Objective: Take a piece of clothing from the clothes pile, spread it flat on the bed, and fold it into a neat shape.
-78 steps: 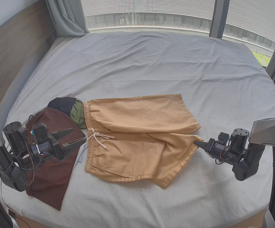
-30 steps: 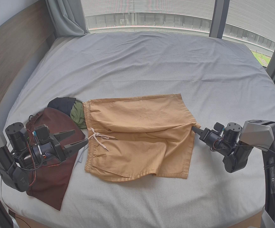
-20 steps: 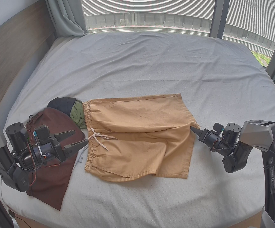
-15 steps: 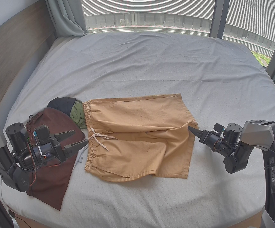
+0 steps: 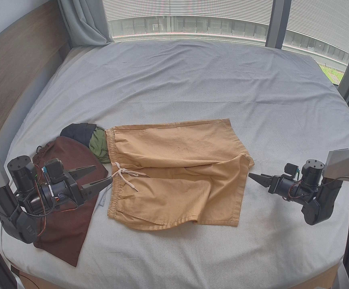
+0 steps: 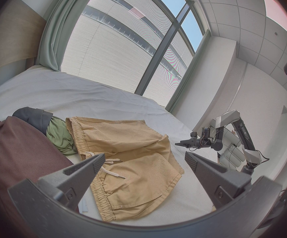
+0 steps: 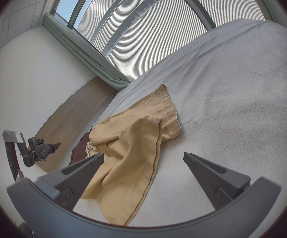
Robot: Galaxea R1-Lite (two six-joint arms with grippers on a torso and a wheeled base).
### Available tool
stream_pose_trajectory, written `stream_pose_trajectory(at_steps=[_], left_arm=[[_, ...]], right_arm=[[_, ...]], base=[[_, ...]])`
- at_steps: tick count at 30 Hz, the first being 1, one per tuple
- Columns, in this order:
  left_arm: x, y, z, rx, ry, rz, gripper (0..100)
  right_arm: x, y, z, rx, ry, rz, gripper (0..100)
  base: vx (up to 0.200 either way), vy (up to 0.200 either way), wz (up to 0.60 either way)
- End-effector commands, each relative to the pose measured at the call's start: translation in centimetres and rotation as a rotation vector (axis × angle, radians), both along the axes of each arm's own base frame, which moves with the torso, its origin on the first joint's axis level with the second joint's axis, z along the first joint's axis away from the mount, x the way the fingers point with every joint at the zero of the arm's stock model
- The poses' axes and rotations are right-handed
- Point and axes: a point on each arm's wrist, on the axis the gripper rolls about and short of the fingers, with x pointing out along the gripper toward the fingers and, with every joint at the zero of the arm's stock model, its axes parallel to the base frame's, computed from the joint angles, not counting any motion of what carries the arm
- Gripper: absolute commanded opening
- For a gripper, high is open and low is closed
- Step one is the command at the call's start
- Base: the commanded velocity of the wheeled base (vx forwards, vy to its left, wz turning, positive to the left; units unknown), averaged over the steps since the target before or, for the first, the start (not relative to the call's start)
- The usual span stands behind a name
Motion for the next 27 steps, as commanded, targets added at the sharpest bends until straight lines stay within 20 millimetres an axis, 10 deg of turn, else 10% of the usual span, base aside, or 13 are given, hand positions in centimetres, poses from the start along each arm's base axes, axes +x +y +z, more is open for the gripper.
stream_pose_trajectory(at_steps=[1,27], left_arm=[[0.0,0.0,0.0,-0.001,0.001,0.0,100],[0.2,0.1,-0.7,0.0,0.024,0.003,100]], right_arm=[[-1.2,-0.3,0.2,-0.014,0.014,0.012,100],[-6.0,3.8,-4.4,-0.113,0.193,0.207,100]], base=[[0.0,0.0,0.0],[0.0,0.0,0.0]])
